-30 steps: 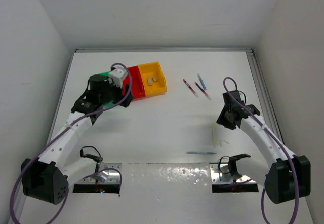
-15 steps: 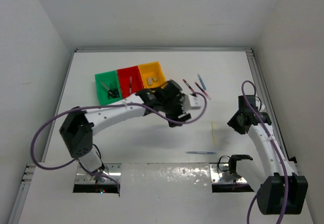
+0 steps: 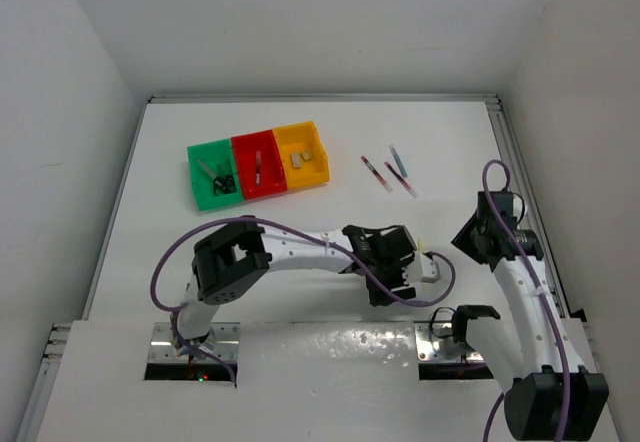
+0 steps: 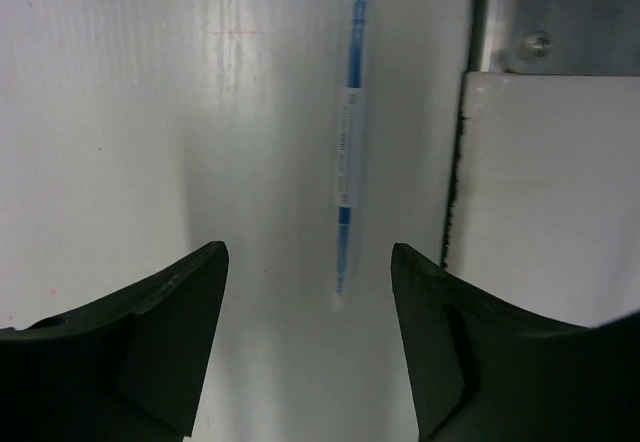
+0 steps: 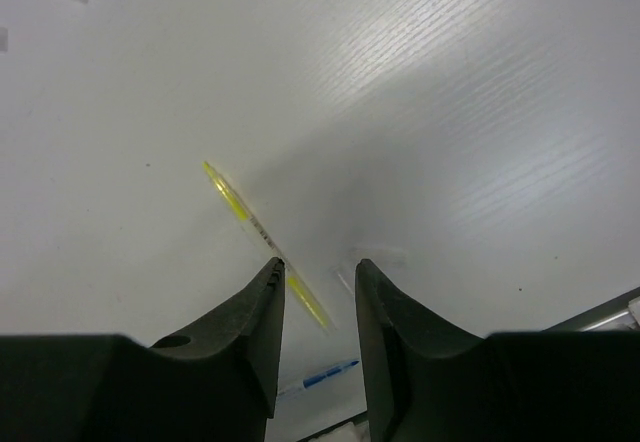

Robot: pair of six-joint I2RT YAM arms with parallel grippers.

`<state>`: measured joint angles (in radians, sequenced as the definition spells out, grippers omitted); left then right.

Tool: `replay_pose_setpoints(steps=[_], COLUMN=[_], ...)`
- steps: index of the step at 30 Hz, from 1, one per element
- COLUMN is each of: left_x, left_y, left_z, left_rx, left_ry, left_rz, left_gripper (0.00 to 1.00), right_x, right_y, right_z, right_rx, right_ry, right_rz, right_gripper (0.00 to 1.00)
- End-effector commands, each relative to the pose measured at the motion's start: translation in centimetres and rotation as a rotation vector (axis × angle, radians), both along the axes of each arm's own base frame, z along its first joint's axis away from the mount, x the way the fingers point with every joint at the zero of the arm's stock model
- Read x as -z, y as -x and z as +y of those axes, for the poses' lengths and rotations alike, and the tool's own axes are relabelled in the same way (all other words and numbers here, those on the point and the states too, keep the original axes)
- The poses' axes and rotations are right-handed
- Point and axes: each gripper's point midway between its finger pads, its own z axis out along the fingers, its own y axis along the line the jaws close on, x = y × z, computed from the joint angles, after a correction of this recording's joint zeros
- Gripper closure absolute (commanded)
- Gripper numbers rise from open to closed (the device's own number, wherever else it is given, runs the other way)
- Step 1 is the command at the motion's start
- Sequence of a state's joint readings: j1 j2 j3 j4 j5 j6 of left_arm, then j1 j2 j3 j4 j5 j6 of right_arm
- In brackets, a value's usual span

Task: Sort the stationery into containers
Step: Pick up the pen from the center of the board.

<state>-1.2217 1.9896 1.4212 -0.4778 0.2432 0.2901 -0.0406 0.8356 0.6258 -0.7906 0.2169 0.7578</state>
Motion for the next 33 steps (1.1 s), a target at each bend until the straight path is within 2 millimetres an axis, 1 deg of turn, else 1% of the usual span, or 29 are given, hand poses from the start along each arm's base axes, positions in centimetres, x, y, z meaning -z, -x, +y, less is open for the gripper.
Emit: replay_pose_setpoints(steps=[1,3,5,6,12,13,15,16,18,19,20,22,23,24,25,26,27,28,29,30,33], left_x=[-0.1,0.8,1.2,1.5,2.3,2.3,3.1,3.2,4.2,4.3,4.9,5.4,5.9,6.1,6.2,6.6,6.8,7.0,7.2,7.3,6.9], left_y=[-1.6,-1.8,-1.6,-1.4,-0.5,-0.6,-0.3,-0.4,-0.6,-0.8,-1.0,-0.9,-0.8,-1.2,-1.2,-1.1,-1.1,-1.0,-0.8,-0.7,-0.7], left_z=[-2.5,-2.9,-3.2,-3.2,-2.6,-2.8,-2.8,-2.8,-2.3,-2.2,-1.7,-1.3,-0.9,-0.7,-0.5,0.0,0.1,0.2,0.5,0.7,1.3], left_rx=[-0.041,-0.024,-0.017,-0.009,-0.005,-0.011,-0.019,-0.023,-0.037,-0.045,-0.051,-0.049,-0.041,-0.049,-0.044,-0.039,-0.035,-0.035,-0.033,-0.037,-0.052], left_ry=[0.044,0.043,0.044,0.039,0.024,0.033,0.025,0.022,-0.004,-0.007,-0.029,-0.045,-0.058,-0.067,-0.073,-0.086,-0.091,-0.095,-0.099,-0.104,-0.119], left_rz=[-0.1,-0.12,-0.123,-0.116,-0.097,-0.101,-0.111,-0.12,-0.152,-0.167,-0.187,-0.197,-0.198,-0.222,-0.227,-0.232,-0.233,-0.23,-0.219,-0.211,-0.189], left_gripper=[0.36,0.35,0.36,0.36,0.38,0.4,0.45,0.46,0.47,0.48,0.51,0.54,0.56,0.58,0.6,0.67,0.71,0.85,0.94,1.0,1.0], right_x=[-0.8,-0.9,-0.7,-1.0,-1.0,-1.0,-1.0,-1.1,-1.3,-1.2,-1.3,-1.3,-1.3,-1.3,-1.2,-1.1,-1.0,-0.9,-0.9,-0.8,-0.8], right_y=[-0.3,-0.2,0.1,0.1,0.2,0.2,0.2,0.2,0.3,0.3,0.4,0.4,0.4,0.4,0.5,0.5,0.6,0.7,0.8,0.9,1.3], right_z=[0.2,0.2,0.1,0.0,0.0,0.0,0.0,-0.1,-0.2,-0.2,-0.3,-0.3,-0.3,-0.3,-0.3,-0.2,-0.1,-0.1,0.1,0.1,0.4], right_rx=[-0.035,-0.045,-0.041,-0.037,-0.024,-0.025,-0.025,-0.026,-0.031,-0.031,-0.034,-0.037,-0.037,-0.037,-0.039,-0.044,-0.047,-0.05,-0.058,-0.065,-0.102], right_ry=[-0.007,-0.007,-0.005,-0.002,-0.013,-0.013,-0.012,-0.008,-0.001,0.001,0.007,0.007,0.006,0.006,0.006,0.004,0.001,-0.001,-0.005,-0.006,-0.008], right_rz=[-0.026,-0.034,-0.034,-0.05,-0.067,-0.065,-0.063,-0.063,-0.063,-0.058,-0.058,-0.059,-0.058,-0.058,-0.056,-0.051,-0.045,-0.044,-0.036,-0.03,-0.005], right_gripper=[0.66,0.66,0.66,0.66,0.66,0.66,0.66,0.66,0.66,0.66,0.66,0.66,0.66,0.66,0.66,0.66,0.66,0.66,0.66,0.66,0.66])
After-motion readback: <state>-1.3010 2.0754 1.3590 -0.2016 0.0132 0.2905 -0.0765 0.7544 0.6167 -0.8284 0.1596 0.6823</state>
